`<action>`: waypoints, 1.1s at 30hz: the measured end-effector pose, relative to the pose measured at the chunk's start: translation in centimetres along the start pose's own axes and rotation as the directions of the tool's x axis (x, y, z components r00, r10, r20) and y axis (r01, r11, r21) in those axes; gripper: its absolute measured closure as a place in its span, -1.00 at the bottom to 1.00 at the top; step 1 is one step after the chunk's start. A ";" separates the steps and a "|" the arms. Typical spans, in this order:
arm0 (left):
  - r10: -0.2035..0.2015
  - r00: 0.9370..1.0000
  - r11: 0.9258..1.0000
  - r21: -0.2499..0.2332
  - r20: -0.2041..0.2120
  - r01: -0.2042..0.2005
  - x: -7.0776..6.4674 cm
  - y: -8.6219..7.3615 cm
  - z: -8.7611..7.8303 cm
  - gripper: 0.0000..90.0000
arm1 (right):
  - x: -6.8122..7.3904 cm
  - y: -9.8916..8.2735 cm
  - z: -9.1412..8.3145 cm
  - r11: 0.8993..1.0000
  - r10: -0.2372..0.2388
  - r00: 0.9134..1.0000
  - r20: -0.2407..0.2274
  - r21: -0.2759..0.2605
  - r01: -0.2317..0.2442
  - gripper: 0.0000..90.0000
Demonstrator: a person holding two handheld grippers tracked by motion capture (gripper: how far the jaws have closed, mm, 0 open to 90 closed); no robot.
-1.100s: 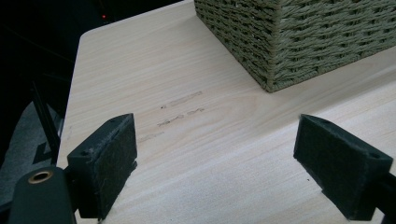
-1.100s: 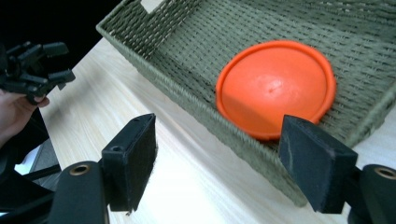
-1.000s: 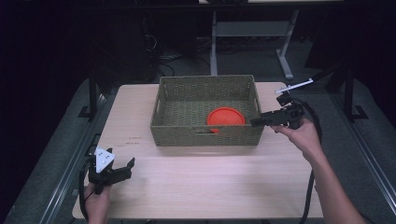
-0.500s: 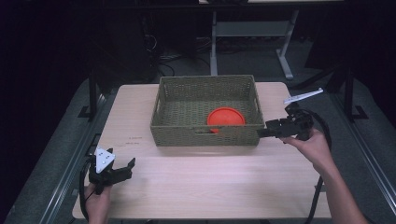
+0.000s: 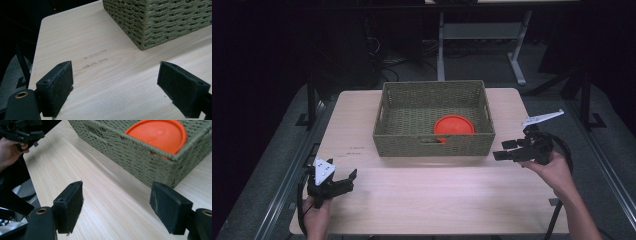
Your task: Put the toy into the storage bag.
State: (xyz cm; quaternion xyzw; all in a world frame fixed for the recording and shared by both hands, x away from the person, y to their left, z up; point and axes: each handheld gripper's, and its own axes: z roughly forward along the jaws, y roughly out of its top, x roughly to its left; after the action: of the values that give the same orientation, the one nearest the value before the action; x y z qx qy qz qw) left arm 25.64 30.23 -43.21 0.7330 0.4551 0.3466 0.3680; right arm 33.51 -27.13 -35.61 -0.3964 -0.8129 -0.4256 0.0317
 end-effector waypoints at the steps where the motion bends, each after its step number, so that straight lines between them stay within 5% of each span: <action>1: 0.000 1.000 1.000 0.003 -0.001 0.000 0.0 0.0 0.0 -0.72 | -0.3 -0.5 0.0 1.000 0.007 1.000 -0.005 0.001 -0.007 -0.43; 33: 0.008 1.000 1.000 -0.003 0.011 -0.008 -0.4 0.1 0.0 -0.72 | -2.4 -8.0 1.2 0.993 0.114 0.993 0.013 -0.007 -0.114 -0.45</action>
State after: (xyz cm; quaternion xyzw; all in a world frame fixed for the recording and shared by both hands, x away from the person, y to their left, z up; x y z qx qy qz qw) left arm 25.59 29.83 -43.20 0.7362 0.4495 0.3448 0.3703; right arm 30.13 -30.37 -42.67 -0.4449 -0.7878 -0.4231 0.0492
